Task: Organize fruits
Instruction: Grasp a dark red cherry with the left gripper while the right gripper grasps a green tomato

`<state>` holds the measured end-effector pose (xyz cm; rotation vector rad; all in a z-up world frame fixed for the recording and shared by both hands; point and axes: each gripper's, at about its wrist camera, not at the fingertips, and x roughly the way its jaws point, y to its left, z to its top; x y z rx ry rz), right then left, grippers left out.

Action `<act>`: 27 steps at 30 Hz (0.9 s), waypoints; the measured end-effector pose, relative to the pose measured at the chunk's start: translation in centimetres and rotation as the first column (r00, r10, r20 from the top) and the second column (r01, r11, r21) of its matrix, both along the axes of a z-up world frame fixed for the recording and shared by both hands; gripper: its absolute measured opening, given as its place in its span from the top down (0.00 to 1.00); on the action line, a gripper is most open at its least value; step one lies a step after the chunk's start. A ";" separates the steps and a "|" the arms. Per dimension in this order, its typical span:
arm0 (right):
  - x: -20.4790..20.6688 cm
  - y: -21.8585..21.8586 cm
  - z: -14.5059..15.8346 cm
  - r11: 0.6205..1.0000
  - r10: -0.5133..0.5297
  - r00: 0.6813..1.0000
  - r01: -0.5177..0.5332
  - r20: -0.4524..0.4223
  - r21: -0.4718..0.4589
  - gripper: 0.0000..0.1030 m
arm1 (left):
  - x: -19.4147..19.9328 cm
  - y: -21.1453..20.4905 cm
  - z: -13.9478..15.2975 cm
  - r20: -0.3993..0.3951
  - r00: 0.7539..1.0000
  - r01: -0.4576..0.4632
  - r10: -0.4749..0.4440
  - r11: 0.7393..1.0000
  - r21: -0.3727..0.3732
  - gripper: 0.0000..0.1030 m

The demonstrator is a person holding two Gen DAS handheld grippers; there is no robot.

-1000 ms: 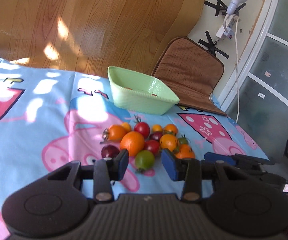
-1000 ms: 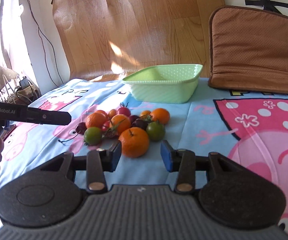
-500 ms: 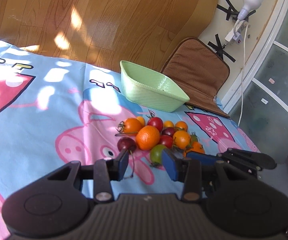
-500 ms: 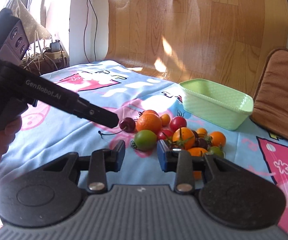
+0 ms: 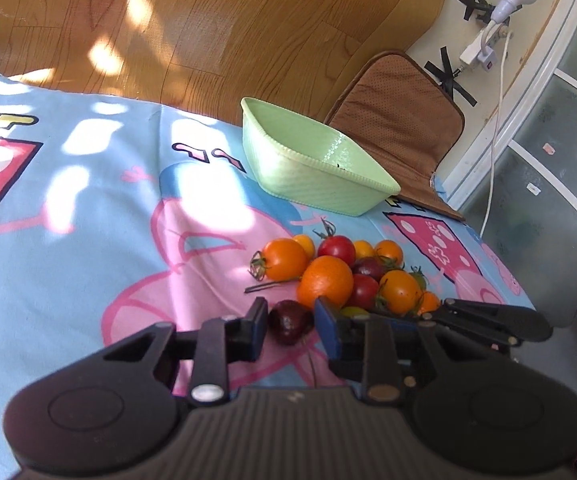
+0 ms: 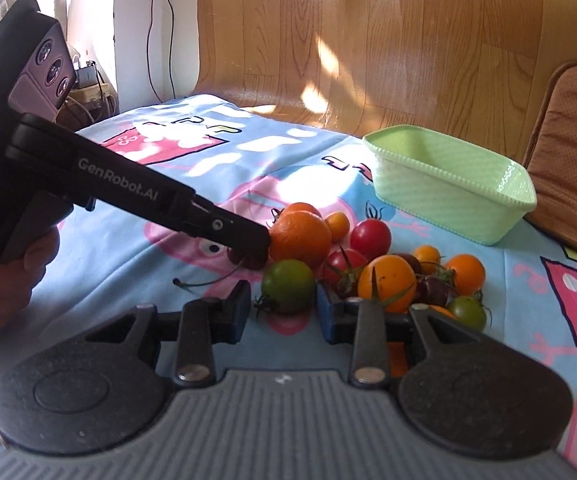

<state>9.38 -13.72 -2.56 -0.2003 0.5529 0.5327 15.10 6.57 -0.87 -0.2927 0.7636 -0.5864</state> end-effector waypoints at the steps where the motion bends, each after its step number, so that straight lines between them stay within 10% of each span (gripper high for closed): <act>1: -0.1 -0.1 0.0 1.000 -0.004 1.000 0.004 0.002 0.004 0.69 | -0.4 0.1 0.0 0.001 1.000 -0.007 0.007 1.000 -0.002 0.74; 22: -9.5 -9.0 -0.5 0.984 -0.170 0.985 0.170 0.005 0.062 0.68 | -9.2 -8.4 0.0 0.044 0.991 0.123 -0.126 0.991 0.055 0.74; 27: -9.6 -9.2 -0.4 0.984 -0.170 0.985 0.169 0.024 0.065 0.68 | -10.4 -9.1 0.7 0.091 0.990 0.100 -0.112 0.987 0.129 0.55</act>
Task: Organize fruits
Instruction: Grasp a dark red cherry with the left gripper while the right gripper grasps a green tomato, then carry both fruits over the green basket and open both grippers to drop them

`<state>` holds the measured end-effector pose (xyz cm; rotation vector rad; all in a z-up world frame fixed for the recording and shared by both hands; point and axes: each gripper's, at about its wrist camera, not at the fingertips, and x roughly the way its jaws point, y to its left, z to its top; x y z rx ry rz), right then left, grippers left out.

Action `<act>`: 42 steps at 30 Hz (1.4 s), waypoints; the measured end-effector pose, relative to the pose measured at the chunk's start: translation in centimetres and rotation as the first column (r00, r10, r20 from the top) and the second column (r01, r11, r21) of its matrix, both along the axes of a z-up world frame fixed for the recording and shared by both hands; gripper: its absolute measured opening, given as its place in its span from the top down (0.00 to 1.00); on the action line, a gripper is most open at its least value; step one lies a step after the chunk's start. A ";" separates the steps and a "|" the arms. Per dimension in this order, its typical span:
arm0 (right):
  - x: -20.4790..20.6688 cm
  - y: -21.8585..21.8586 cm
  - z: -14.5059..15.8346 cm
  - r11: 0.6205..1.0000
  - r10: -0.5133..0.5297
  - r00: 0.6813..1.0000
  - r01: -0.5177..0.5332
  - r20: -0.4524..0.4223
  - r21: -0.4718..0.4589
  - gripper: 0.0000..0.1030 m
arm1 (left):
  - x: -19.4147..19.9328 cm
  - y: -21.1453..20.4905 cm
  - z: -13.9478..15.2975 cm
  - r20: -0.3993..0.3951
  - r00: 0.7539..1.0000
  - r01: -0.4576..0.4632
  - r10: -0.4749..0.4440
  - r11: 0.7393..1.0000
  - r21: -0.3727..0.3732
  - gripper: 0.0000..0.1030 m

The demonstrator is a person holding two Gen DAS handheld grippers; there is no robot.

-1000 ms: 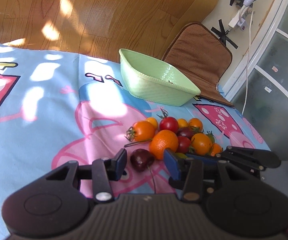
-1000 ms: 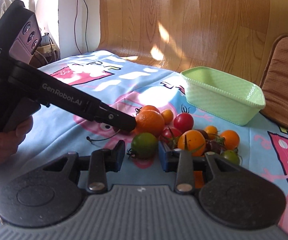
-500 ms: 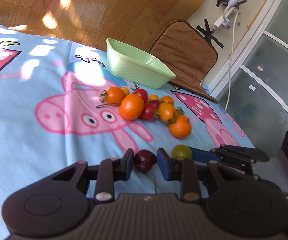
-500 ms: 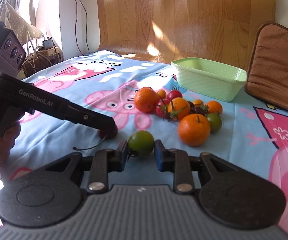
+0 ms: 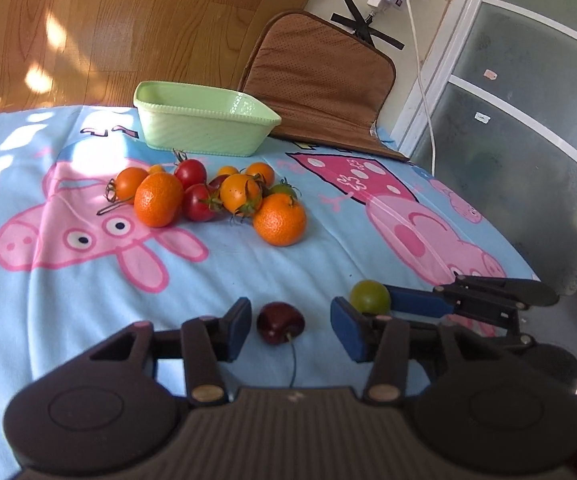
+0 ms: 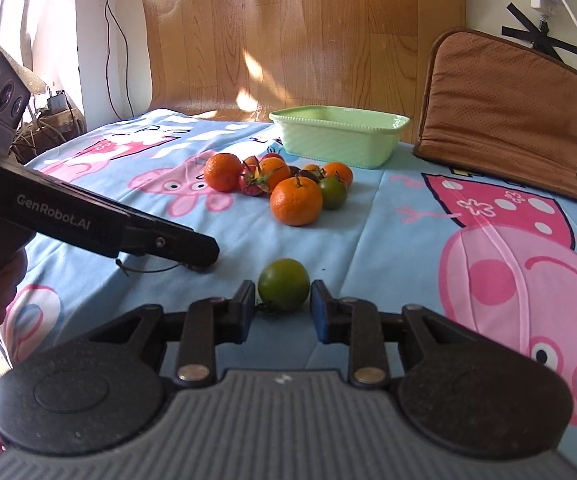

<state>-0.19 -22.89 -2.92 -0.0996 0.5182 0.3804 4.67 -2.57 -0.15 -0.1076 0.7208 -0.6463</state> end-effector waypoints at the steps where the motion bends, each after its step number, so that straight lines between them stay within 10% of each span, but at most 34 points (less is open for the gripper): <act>1: 0.0 0.0 0.0 1.000 0.003 1.000 -0.003 0.002 0.001 0.68 | -0.1 -0.1 0.1 0.002 1.000 0.003 -0.003 1.000 0.007 0.55; 22: 1.3 -0.4 1.2 0.998 0.027 0.999 -0.029 0.037 0.055 0.70 | 1.8 0.0 2.7 0.049 0.999 0.003 -0.003 1.000 0.011 0.73; 31: 10.5 -1.4 5.8 0.990 0.012 0.995 -0.026 0.098 0.136 0.70 | 12.6 -0.2 7.6 0.045 0.998 -0.034 0.038 0.996 -0.087 0.73; 42: 22.3 -1.7 5.0 0.996 -0.025 0.999 0.021 0.045 0.090 0.70 | 24.8 -3.4 4.8 -0.045 0.993 -0.113 0.112 0.993 -0.026 0.73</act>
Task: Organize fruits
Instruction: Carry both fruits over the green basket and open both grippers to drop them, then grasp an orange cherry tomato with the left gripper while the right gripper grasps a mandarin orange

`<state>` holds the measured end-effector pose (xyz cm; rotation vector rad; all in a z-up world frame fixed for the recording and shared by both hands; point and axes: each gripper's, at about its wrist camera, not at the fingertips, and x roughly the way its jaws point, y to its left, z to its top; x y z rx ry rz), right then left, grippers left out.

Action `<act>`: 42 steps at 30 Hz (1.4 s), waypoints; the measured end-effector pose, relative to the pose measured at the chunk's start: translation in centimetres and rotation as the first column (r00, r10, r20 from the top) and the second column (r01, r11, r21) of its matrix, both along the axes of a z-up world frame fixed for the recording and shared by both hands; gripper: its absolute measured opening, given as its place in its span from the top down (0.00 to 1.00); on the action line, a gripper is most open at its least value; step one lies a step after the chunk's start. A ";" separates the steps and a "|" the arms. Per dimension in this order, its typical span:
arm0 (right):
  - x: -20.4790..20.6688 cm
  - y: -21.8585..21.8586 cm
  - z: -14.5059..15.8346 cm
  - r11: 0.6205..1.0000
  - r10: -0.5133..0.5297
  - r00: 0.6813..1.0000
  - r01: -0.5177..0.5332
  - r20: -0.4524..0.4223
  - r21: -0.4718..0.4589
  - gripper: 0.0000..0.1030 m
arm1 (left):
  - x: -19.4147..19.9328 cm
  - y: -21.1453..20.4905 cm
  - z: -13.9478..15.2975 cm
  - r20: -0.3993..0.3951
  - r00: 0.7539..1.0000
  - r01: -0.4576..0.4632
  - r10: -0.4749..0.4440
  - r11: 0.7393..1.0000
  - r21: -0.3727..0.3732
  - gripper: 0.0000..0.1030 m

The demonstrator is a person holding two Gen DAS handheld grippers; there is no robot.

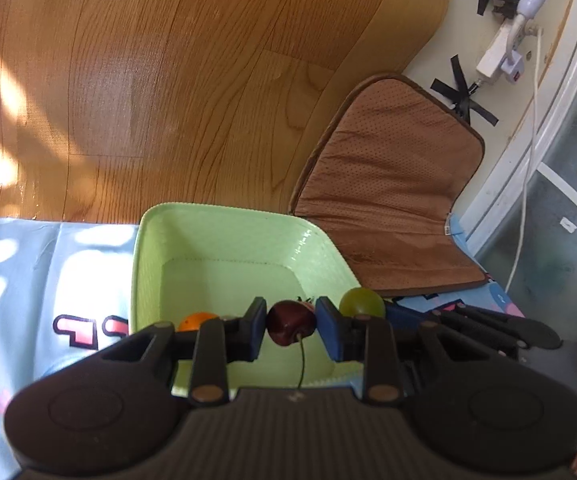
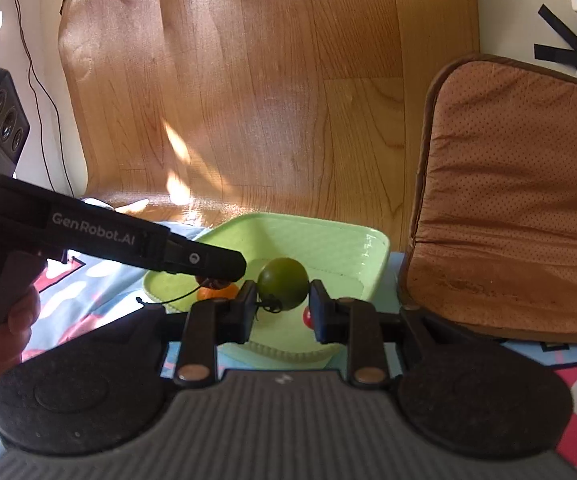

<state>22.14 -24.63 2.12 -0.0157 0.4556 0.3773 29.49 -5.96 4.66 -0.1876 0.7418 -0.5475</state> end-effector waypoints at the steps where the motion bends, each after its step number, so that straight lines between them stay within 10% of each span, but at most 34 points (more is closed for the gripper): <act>1: 0.3 0.1 -0.2 1.000 0.000 1.000 0.000 -0.001 -0.011 0.70 | 0.5 -0.2 -0.3 -0.006 1.000 -0.004 0.004 1.000 0.009 0.73; 11: 0.1 -1.0 -0.1 1.000 -0.025 1.000 0.025 0.006 0.006 0.67 | 0.2 0.9 -0.4 -0.005 1.000 -0.025 0.025 1.000 0.006 0.69; 26: -14.0 -0.6 -1.9 0.992 0.042 0.999 -0.043 0.007 0.117 0.67 | -15.0 7.9 -1.4 0.039 0.999 -0.018 0.023 0.993 -0.118 0.65; 33: -15.1 2.2 -3.1 0.995 0.093 0.995 -0.094 -0.035 -0.032 0.49 | -16.5 3.8 -1.3 0.107 0.988 0.111 -0.110 0.994 -0.004 0.59; 42: -14.5 2.7 -4.2 0.988 0.084 0.995 -0.089 -0.050 -0.126 0.60 | -15.5 0.5 -2.5 0.086 0.986 0.140 -0.146 0.988 0.071 0.62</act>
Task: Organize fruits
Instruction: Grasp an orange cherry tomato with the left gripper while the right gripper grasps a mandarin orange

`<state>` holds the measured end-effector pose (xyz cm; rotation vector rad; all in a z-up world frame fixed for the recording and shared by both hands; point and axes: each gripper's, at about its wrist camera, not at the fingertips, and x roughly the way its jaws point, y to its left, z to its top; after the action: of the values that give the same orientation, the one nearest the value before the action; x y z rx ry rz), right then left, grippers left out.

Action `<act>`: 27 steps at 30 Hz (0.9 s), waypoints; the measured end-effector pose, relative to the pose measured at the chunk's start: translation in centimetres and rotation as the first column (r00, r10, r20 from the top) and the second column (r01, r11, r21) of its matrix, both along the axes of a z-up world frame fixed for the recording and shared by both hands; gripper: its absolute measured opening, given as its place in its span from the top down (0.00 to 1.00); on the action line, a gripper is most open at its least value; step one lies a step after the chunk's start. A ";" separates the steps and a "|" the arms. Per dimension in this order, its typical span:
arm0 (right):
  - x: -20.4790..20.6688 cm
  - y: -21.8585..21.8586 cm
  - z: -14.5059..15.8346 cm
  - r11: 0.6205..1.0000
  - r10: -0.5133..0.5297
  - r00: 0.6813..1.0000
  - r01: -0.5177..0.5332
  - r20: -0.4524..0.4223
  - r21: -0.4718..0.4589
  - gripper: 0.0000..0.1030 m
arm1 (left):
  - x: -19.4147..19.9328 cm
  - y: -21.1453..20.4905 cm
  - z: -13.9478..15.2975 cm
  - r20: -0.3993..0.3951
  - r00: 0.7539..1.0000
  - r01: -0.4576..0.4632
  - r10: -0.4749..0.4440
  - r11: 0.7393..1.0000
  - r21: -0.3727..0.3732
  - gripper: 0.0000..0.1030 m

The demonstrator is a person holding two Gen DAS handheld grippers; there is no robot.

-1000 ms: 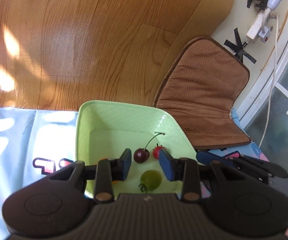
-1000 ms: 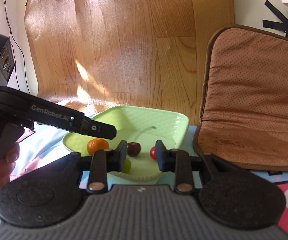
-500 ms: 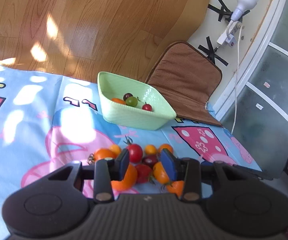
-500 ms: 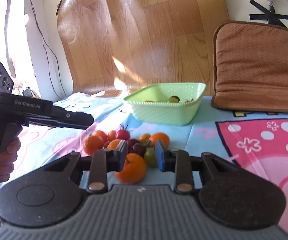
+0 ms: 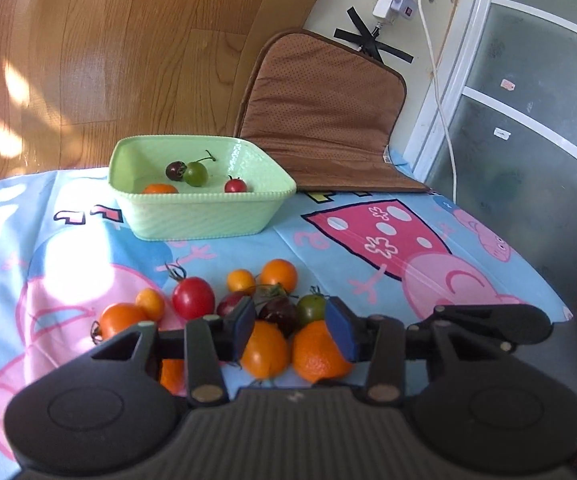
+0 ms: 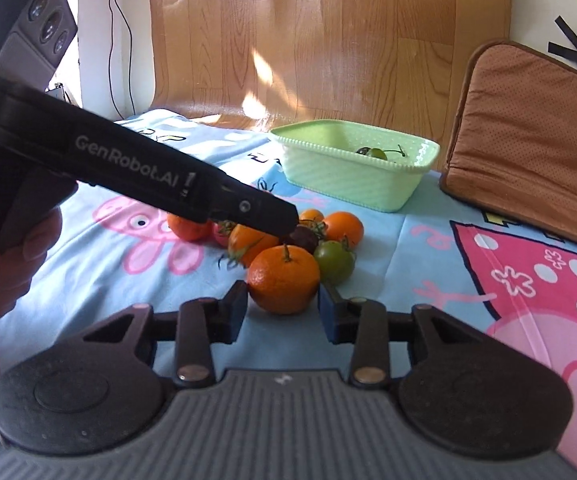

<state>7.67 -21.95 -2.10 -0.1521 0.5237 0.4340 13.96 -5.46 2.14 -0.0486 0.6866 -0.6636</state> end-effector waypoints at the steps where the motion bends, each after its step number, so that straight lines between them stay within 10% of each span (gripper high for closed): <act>1: -0.4 -0.4 -0.1 1.000 -0.009 1.000 0.009 0.005 -0.005 0.60 | 0.1 -0.3 -0.2 0.002 1.000 0.006 -0.006 1.000 0.012 0.62; 27: -2.9 -2.8 -0.5 0.998 -0.063 0.998 0.063 0.022 -0.007 0.51 | -4.6 -1.3 -0.8 0.129 0.991 -0.055 0.038 0.990 0.129 0.43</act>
<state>4.79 -24.73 -2.60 -0.1474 0.5073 0.3683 9.38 -6.73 1.37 0.0988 0.6039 -0.5700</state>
